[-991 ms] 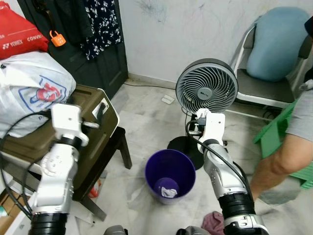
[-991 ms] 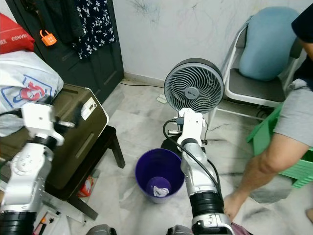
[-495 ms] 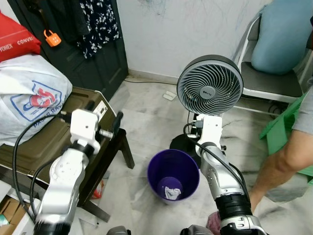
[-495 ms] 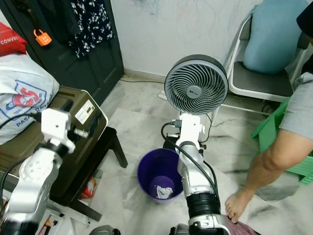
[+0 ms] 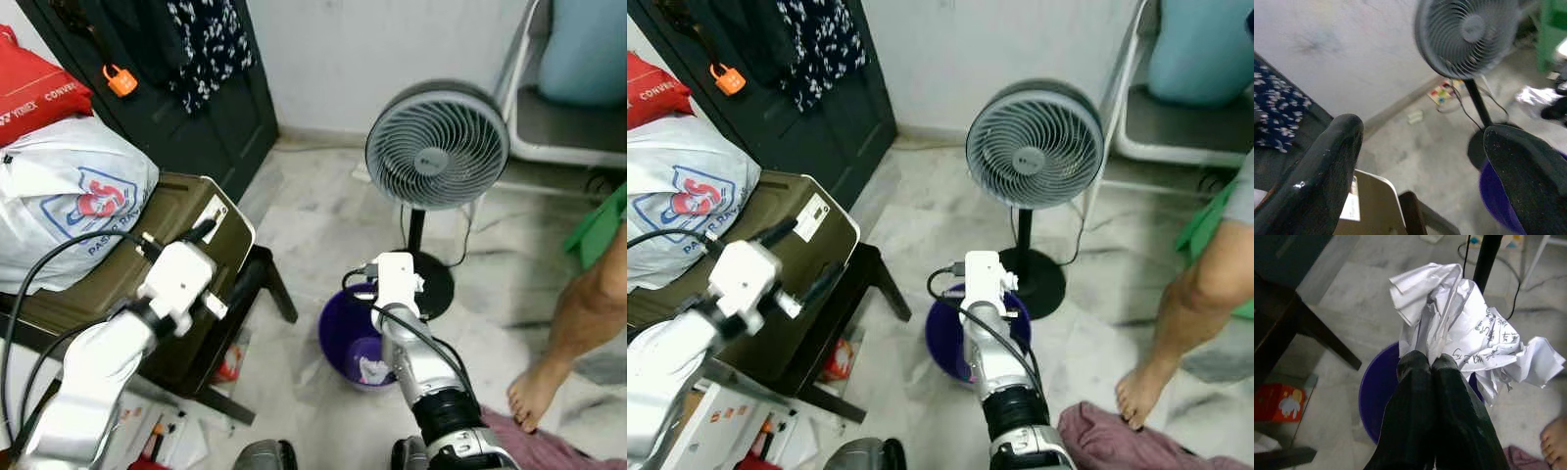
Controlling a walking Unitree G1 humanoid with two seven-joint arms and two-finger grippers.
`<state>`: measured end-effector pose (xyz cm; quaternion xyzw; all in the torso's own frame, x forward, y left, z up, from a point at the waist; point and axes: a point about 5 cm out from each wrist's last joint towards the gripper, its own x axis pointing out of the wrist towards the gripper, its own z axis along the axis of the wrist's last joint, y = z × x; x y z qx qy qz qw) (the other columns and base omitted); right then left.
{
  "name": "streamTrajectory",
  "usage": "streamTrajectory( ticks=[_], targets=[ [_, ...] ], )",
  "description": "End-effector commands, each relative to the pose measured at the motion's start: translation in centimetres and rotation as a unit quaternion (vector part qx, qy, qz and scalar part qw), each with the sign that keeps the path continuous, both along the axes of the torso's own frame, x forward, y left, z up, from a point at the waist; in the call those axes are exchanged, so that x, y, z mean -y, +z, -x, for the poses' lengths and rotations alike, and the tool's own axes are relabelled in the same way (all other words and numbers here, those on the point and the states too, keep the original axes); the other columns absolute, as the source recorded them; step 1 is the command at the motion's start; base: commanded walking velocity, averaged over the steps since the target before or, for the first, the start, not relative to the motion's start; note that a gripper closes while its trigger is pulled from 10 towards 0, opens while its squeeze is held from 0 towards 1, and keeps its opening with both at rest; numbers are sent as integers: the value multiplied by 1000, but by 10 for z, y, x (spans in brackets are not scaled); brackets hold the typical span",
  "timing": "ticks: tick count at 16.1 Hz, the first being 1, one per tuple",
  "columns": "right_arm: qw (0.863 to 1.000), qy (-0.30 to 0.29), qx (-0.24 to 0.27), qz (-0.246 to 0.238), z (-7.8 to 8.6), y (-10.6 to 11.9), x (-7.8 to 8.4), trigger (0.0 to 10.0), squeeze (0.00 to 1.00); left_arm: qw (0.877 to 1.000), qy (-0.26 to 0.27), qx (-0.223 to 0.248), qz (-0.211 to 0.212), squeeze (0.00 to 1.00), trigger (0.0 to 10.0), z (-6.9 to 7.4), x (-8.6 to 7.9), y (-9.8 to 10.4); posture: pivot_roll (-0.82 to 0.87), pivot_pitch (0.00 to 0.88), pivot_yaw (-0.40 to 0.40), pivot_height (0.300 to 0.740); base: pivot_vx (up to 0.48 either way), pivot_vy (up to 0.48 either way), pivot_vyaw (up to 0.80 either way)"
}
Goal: Clean up the room
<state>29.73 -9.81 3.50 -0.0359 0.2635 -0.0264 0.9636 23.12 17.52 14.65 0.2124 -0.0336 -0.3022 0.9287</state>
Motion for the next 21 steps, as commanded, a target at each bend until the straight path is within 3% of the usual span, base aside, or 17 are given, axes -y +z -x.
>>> streamTrajectory(
  ticks=[1,7,11,13,15,21],
  targets=[
    [1000,19,7,-8,-3,3,-18,10000,0,999,-26,-10,-20,0,10000,5,1,1,101,188,202,740,0,0,0],
    [999,20,-38,-4,4,-18,-37,10000,0,994,-89,-55,-17,0,10000,22,26,-4,109,227,224,740,0,0,0],
    [996,8,-84,28,14,-39,-31,10000,0,992,-109,-67,-22,0,10000,30,35,-9,103,227,225,740,0,0,0],
    [995,11,-88,41,14,-41,-28,10000,0,994,-90,-56,-32,0,10000,28,33,-9,99,229,223,740,0,0,0],
    [994,11,-99,42,15,-45,-24,10000,0,998,-34,-36,-38,0,10000,19,28,-11,102,233,222,740,0,0,0],
    [990,12,-134,46,27,-59,-20,10000,0,997,-29,-73,-12,0,10000,27,33,-24,85,261,226,740,0,0,0]
  ],
)
